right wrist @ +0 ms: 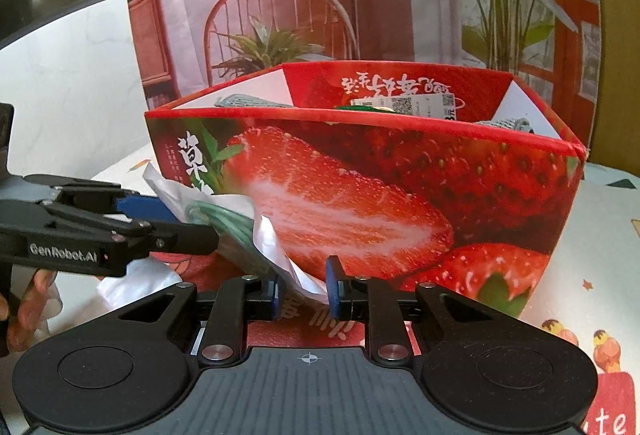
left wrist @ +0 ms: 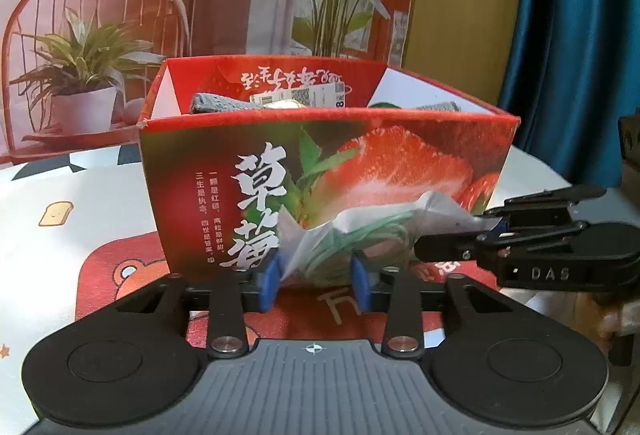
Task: Organize soft objects
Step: 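Close both grippers on the white cable bag and lift it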
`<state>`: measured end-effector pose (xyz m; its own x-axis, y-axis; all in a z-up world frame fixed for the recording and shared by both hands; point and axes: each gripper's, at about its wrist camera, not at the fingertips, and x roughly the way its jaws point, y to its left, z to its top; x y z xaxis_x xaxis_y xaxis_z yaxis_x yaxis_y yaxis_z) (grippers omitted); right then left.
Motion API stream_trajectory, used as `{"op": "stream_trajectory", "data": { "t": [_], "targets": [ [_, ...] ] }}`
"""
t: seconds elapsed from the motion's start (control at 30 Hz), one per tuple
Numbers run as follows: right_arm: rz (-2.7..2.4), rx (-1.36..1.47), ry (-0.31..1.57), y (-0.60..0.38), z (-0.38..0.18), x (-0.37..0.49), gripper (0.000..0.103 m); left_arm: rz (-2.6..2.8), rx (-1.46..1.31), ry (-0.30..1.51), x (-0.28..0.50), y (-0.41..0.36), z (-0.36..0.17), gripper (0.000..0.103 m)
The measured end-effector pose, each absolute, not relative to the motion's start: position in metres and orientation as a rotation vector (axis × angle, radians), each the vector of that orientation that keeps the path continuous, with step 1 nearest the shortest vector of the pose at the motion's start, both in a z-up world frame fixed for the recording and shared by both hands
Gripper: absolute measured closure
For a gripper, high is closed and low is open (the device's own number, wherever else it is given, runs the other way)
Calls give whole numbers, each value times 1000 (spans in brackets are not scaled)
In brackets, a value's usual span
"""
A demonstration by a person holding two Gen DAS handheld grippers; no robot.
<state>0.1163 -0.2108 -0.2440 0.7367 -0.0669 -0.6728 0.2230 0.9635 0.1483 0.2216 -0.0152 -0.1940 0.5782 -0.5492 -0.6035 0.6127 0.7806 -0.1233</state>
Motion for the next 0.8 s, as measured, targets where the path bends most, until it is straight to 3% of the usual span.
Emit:
{"op": "stream_trajectory", "data": {
  "t": [0.2, 0.47, 0.57, 0.63, 0.7, 0.8],
  "targets": [
    [-167, 264, 719, -213, -243, 113, 91, -654, 126, 653, 213, -21, -185, 99],
    [-150, 223, 701, -207, -230, 107, 95, -650, 143, 646, 206, -30, -174, 99],
    [-155, 221, 700, -210, -232, 107, 95, -605, 156, 662, 209, -24, -176, 92],
    [-162, 187, 706, -211, -233, 107, 94, -597, 142, 666, 210, -19, -175, 78],
    [-174, 169, 712, -214, -233, 106, 93, -609, 107, 651, 211, -14, -171, 55],
    [-171, 112, 722, -217, -233, 106, 92, -645, 76, 654, 214, -16, -168, 51]
  ]
}}
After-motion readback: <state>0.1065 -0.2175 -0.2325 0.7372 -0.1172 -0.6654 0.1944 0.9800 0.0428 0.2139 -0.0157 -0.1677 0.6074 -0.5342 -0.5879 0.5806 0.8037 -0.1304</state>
